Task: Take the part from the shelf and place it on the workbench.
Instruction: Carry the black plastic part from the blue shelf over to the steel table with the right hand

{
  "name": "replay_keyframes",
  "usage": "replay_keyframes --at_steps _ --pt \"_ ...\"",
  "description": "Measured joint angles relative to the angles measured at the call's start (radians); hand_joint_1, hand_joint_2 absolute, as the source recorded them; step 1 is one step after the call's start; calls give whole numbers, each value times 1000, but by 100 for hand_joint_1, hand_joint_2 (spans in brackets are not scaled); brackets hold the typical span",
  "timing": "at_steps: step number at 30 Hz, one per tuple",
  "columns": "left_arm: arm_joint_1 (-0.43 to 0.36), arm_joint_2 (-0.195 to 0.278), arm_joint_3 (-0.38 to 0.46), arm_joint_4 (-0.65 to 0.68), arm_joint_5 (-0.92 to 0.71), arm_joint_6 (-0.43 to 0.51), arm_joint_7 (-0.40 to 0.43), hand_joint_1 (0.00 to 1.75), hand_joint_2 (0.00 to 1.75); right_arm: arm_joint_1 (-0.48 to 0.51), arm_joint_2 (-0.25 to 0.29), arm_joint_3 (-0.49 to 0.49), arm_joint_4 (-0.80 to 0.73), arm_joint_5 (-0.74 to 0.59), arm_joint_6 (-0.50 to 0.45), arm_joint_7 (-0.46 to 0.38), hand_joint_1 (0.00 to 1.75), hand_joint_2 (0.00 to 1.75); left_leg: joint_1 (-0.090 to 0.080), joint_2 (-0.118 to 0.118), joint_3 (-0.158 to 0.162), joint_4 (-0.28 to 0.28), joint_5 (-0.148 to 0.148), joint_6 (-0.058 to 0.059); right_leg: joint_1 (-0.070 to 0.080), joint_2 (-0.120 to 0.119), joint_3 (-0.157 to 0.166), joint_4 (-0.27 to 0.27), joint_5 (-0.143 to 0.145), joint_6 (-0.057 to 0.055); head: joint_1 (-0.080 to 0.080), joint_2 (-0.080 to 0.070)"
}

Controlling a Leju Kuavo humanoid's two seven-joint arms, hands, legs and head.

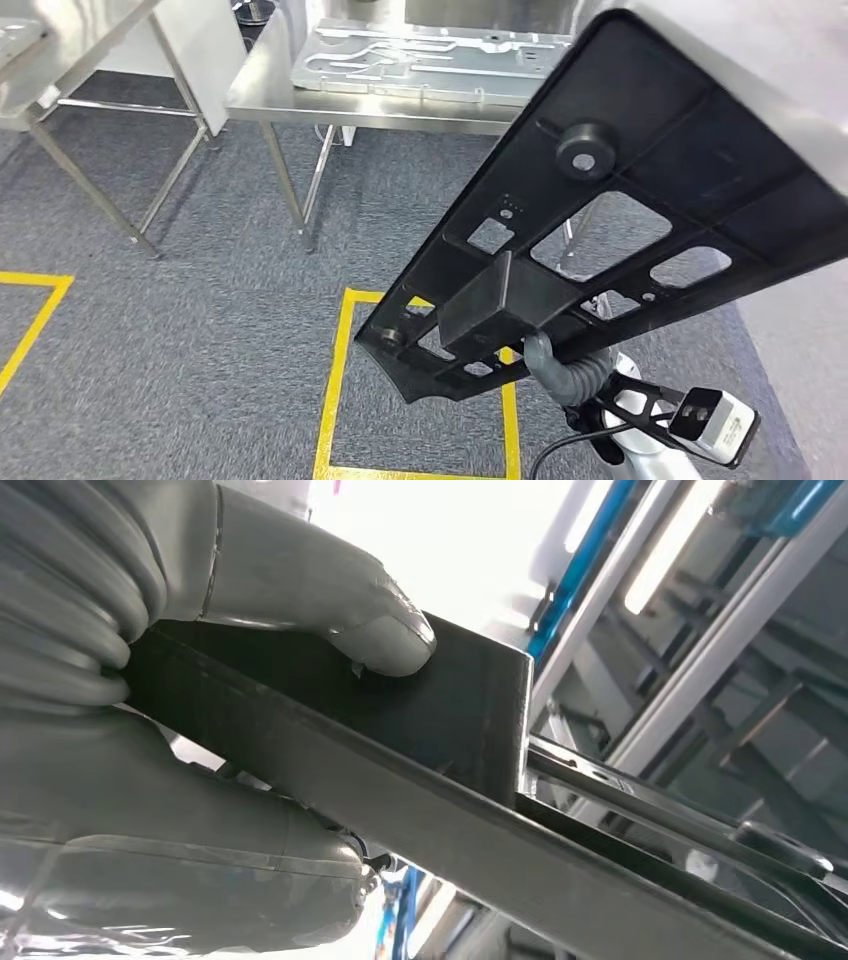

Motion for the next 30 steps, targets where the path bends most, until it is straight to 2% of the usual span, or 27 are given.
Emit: replay_keyframes --at_steps 1,2,3,4,5,7,8,9,11,13,14,15,16,17,18,19,21,22,23,24,27,29,30 --pt "1 0 0 0 0 -1 0 0 175 1 1 0 0 0 2 0 175 175 -2 15 0 0 -1 2 -3 -14 -33 68 -27 2 0 0" --pt "2 1 0 0 0 -2 0 0 175 3 2 -1 0 0 4 0 175 175 -3 28 0 1 -3 1 -6 -22 -56 114 -40 5 0 0" --pt "2 1 0 0 0 -2 0 0 175 4 2 -2 1 0 5 0 175 175 -3 42 0 1 -4 1 -9 -26 -59 122 -33 7 0 0" --pt "1 1 0 0 0 -4 0 0 175 5 2 -2 1 0 5 0 175 175 -3 54 1 2 -6 -1 -11 -32 -40 89 -9 8 0 0" --pt "1 1 0 0 0 -5 0 0 175 5 2 -3 1 0 4 0 175 175 -3 65 4 3 -9 -5 -12 -47 -4 23 24 8 0 0" --pt "0 2 0 0 0 -14 -1 0 175 4 2 -3 0 4 0 0 175 175 -7 83 8 6 -17 -15 -7 -95 73 -114 69 2 0 0" --pt "0 2 0 0 0 -19 -1 0 175 4 2 -3 0 8 -3 0 175 175 -10 90 9 7 -22 -21 -3 -111 93 -152 77 -3 0 0" --pt "-1 2 0 0 0 -26 -1 0 175 4 2 -4 0 12 -7 0 175 175 -11 97 11 8 -26 -27 1 -116 100 -165 74 -8 0 0" --pt "-4 2 0 0 1 -42 -3 0 175 8 1 -7 -3 21 -15 0 175 175 -9 106 19 8 -34 -40 3 -97 101 -168 72 -21 0 0" --pt "-6 2 1 0 3 -55 -5 0 175 13 -1 -11 -9 27 -21 0 175 175 -5 80 10 46 -59 -50 1 -84 110 -175 70 -34 0 0" --pt "-6 2 1 0 4 -59 -5 0 175 14 -2 -13 -13 29 -24 0 175 175 -3 58 -13 96 -84 -53 0 -79 115 -177 68 -40 0 0" --pt "-5 2 2 0 4 -60 -5 0 175 15 -3 -13 -15 31 -25 0 175 175 -2 39 -48 165 -113 -54 2 -74 119 -177 65 -45 0 0" --pt "-2 2 2 0 4 -60 -5 0 175 16 -4 -13 -15 33 -26 0 175 175 -2 29 -88 236 -138 -54 4 -67 122 -177 62 -49 0 0" --pt "1 2 3 0 4 -60 -5 0 175 18 -4 -13 -16 35 -26 0 175 175 -2 24 -122 289 -149 -53 7 -60 127 -177 59 -51 0 0" --pt "4 2 3 0 3 -60 -5 0 175 21 -4 -13 -16 35 -26 0 175 175 -2 23 -141 308 -140 -51 9 -52 132 -177 55 -52 0 0" --pt "7 2 3 0 3 -59 -5 0 175 23 -4 -13 -16 35 -26 0 175 175 -3 22 -142 287 -110 -47 11 -46 139 -177 50 -52 0 0" --pt "8 3 4 0 4 -58 -6 0 175 26 -4 -13 -17 35 -26 0 175 175 -7 21 -100 161 -23 -35 12 -36 156 -177 38 -49 0 0" --pt "7 5 5 0 4 -58 -6 0 175 26 -4 -14 -18 36 -26 0 175 175 -10 20 -76 97 6 -28 13 -33 162 -176 32 -45 0 0" --pt "7 6 6 0 4 -57 -6 0 175 26 -4 -14 -19 36 -26 0 175 175 -14 19 -59 53 21 -22 13 -30 166 -177 27 -41 0 0" --pt "6 7 6 0 4 -57 -7 0 175 27 -4 -14 -19 36 -26 0 175 175 -17 18 -51 31 21 -16 12 -28 167 -175 26 -35 0 0" --pt "6 8 7 0 3 -58 -8 0 175 30 -4 -17 -24 37 -26 0 175 175 -16 16 -35 14 15 0 10 -27 166 -158 25 -18 0 0" --pt "4 8 7 0 3 -58 -10 0 175 31 -3 -21 -30 38 -26 0 175 175 -12 15 -15 6 11 9 8 -28 132 -88 -4 -11 0 0" --pt "3 8 7 0 3 -59 -12 0 175 32 -2 -22 -31 38 -26 0 175 175 -12 14 -9 5 7 12 5 -28 96 -27 -27 -8 0 0"
